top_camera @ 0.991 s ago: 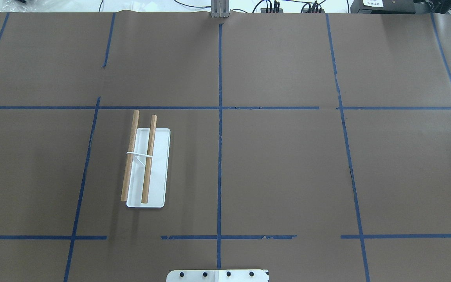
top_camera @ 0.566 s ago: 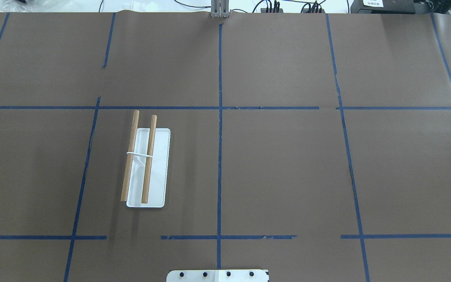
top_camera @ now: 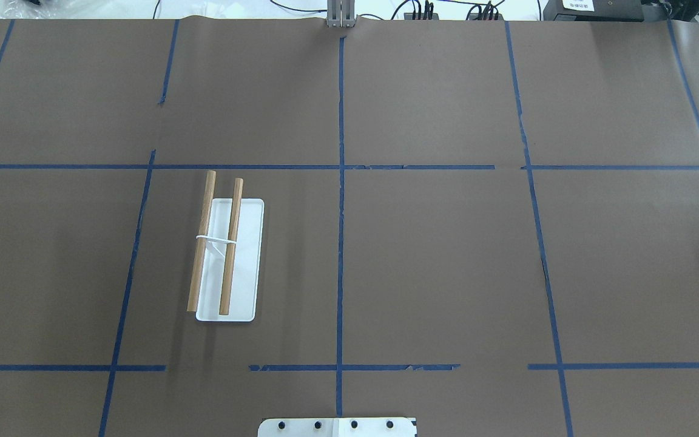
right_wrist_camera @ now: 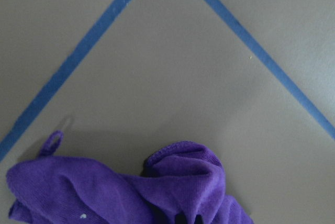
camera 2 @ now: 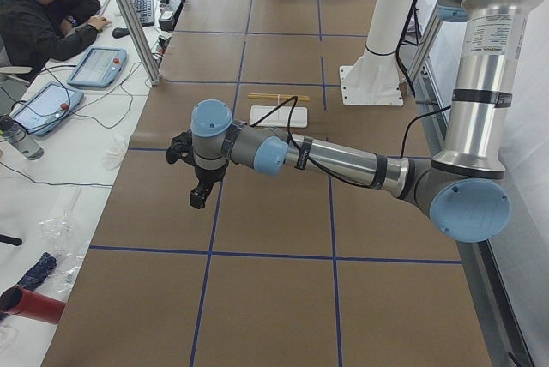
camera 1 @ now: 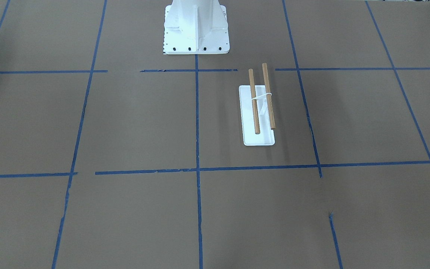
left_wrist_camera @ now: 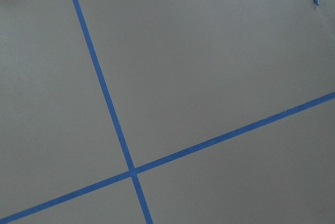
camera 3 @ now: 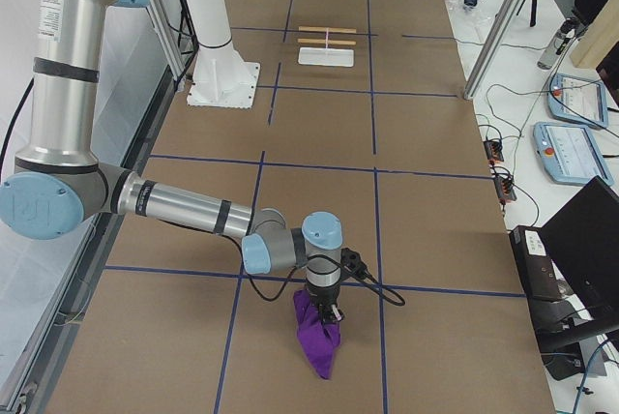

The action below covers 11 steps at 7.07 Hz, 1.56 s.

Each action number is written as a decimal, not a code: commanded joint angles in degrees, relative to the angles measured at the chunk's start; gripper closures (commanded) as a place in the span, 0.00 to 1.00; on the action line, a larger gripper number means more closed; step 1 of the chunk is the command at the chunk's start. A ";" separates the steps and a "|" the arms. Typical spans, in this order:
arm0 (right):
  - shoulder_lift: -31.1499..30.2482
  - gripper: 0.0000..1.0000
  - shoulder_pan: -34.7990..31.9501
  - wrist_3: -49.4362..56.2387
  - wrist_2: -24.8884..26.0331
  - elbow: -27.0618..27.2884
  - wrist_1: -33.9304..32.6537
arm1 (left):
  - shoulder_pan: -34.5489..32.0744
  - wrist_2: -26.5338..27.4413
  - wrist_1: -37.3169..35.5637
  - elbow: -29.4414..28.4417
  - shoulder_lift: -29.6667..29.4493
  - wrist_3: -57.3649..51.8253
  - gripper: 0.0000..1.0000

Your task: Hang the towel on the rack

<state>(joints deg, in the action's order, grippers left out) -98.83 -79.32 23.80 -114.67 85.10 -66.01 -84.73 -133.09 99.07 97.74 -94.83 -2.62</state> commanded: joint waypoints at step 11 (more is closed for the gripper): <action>32.65 1.00 26.37 -51.39 -6.56 26.24 -21.00 | 20.26 0.37 12.81 2.88 -17.46 58.30 0.00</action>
<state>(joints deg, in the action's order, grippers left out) -67.60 -57.61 -26.22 -124.03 109.12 -87.02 -68.91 -132.81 111.80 99.62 -109.01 41.69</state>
